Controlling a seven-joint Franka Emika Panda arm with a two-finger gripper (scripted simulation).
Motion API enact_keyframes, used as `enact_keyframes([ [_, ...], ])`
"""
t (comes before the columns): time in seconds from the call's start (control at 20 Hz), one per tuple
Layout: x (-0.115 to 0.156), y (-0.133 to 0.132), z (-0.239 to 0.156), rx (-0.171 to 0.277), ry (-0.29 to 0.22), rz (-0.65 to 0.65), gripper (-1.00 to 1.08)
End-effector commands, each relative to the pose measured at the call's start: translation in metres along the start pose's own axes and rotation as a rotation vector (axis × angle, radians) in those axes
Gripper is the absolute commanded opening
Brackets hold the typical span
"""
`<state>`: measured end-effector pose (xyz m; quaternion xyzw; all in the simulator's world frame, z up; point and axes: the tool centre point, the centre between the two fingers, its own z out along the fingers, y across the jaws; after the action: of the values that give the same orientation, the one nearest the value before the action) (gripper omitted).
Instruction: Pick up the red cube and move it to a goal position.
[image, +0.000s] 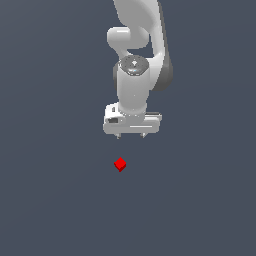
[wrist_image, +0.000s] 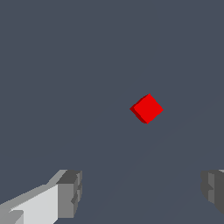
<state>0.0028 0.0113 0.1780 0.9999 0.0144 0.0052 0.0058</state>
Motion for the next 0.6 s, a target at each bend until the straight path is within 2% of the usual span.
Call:
enact_keyframes([
  [0.0, 0.000, 0.000, 0.000, 0.000, 0.000, 0.000, 1.00],
  [0.55, 0.003, 0.006, 0.016, 0.002, 0.000, -0.072, 1.00],
])
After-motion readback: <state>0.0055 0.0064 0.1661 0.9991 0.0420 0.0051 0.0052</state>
